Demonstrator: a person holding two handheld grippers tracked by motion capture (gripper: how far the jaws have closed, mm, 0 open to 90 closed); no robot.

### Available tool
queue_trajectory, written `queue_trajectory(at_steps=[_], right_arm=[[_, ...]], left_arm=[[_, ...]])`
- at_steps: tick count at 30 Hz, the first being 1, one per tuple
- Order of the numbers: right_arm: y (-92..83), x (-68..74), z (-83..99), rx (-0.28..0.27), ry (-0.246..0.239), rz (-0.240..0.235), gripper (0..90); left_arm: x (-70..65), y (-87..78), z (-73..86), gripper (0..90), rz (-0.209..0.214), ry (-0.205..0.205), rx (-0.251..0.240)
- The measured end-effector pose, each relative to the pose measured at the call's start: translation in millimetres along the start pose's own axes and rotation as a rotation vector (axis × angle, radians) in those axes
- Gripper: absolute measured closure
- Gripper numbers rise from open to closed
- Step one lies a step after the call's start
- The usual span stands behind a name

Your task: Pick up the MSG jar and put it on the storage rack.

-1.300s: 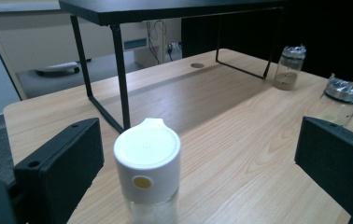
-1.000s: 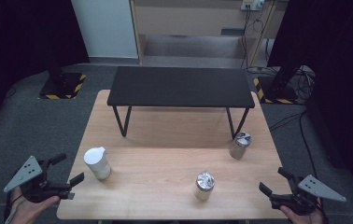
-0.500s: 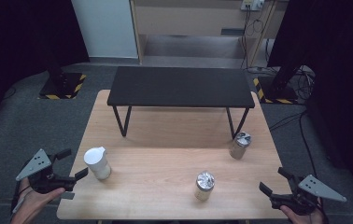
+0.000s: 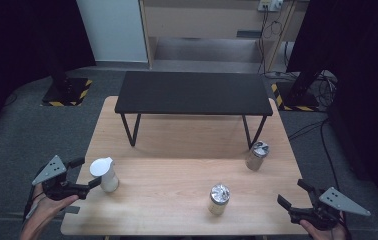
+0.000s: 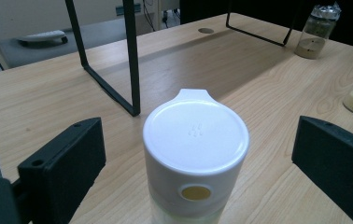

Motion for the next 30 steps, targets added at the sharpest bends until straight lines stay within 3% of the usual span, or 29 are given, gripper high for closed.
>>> queue_trajectory(at_steps=[22, 30], right_arm=[[-0.1, -1.3, 0.8, -0.002, 0.01, -0.003, 5.9], [-0.4, -1.9, 1.0, -0.002, 0.015, -0.003, 6.1]], left_arm=[[10.9, 31.2, 14.0, 8.3, 0.044, -0.01, 0.004], [13.9, 37.3, 23.6, 21.9, 0.063, 0.01, -0.029]])
Point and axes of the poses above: each handheld gripper's, and its own axes: y roughly forward along the jaws, z roughly out of its underside, x roughly to its left, the point moved 3 cm from there along y, roughly forward along the jaws, and after that the axes turned 4 degrees about x, right-handed, at the moved point
